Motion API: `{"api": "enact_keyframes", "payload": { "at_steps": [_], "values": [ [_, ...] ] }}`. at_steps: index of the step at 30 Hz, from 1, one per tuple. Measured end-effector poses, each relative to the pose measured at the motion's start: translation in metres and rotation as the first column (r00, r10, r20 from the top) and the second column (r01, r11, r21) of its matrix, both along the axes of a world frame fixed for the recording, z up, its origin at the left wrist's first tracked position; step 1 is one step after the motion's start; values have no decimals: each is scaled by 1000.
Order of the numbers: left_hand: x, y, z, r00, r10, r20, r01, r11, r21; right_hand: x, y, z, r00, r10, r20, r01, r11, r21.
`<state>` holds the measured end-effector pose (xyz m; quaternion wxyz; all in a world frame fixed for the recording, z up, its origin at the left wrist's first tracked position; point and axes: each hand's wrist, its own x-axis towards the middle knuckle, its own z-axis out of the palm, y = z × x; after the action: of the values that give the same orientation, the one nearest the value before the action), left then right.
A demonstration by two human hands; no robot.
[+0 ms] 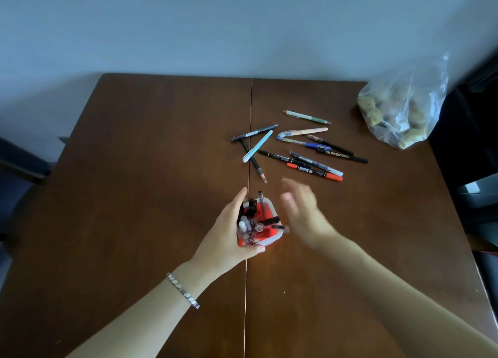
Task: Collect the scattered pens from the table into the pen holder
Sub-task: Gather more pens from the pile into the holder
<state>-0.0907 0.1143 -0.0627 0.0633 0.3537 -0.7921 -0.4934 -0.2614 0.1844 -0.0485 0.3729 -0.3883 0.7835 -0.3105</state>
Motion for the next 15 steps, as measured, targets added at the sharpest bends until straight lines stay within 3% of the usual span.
{"api": "enact_keyframes", "payload": {
  "at_steps": [2, 4, 8, 12, 15],
  "values": [
    [1, -5, 0, 999, -29, 17, 30, 998, -56, -39, -2, -13, 964, -219, -148, 217, 976, -27],
    [1, -10, 0, 999, -31, 33, 34, 995, -89, -75, -5, -30, 903, -237, -357, 282, 956, 79],
    [1, -17, 2, 998, -42, 42, 45, 996, -73, -114, -20, -60, 869, -20, -494, 180, 944, 278],
    [1, -17, 3, 998, -48, 39, 50, 997, -66, -122, -32, -74, 823, 94, -561, 141, 922, 362],
    [1, -19, 2, 998, -55, 44, 57, 997, -58, -117, -30, -78, 736, 278, -617, 74, 873, 481]
  ]
}}
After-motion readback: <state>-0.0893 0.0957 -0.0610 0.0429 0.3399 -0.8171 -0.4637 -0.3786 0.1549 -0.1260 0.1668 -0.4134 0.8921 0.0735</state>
